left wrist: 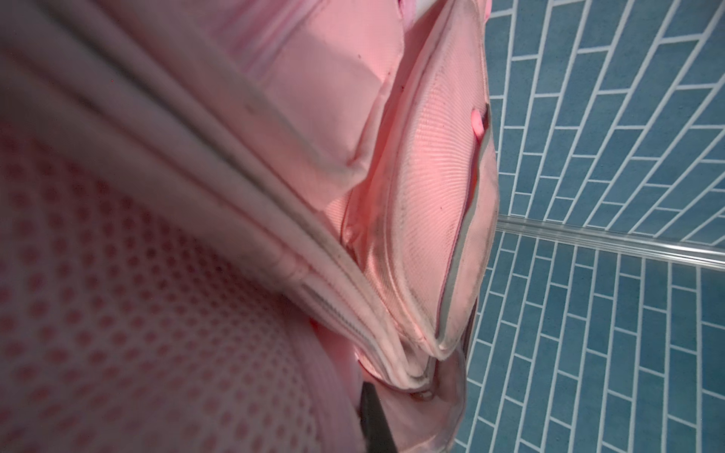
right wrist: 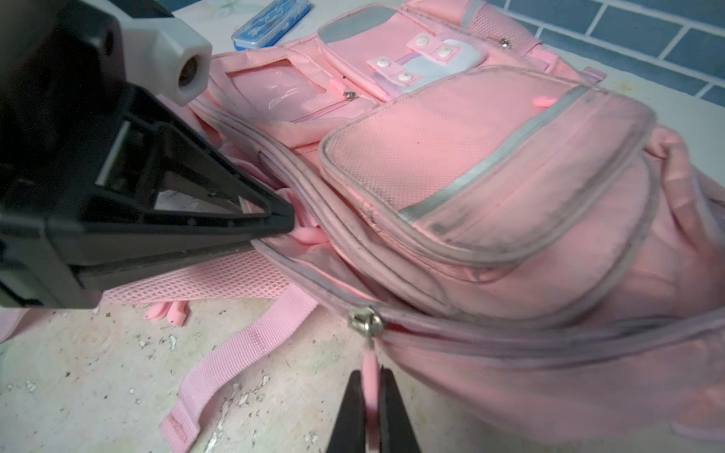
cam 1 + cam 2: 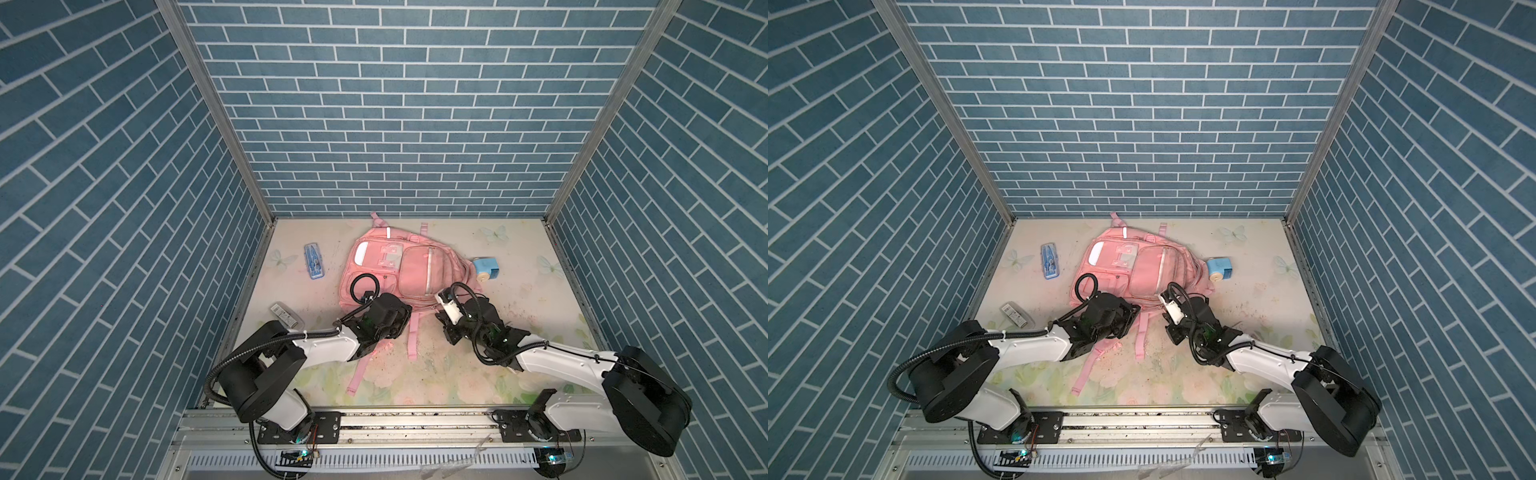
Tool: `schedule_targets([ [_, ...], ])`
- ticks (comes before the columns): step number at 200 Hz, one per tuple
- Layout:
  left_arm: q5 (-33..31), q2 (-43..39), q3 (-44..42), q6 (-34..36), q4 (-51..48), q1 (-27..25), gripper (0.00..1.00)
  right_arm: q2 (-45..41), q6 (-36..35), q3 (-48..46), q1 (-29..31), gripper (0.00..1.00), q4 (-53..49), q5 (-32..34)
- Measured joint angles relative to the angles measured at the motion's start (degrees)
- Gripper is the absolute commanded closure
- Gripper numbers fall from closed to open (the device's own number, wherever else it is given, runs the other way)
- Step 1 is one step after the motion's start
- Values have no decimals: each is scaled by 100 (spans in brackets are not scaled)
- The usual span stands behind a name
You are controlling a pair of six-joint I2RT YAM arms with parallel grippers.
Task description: Pack the student bag
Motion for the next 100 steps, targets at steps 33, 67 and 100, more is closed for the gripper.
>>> schedule_targets([
  [33,391,-378,-127,553,-245,444,100,-254,61,-11,-439,100,-50,-157],
  [67,1123,-411,-44,1370,-691,981,100,-280,48,219,-988,100,-592,-529],
  [100,1788,-229,348,2216,-1213,1425,100,-280,31,448,-1344,100,-1034,-907],
])
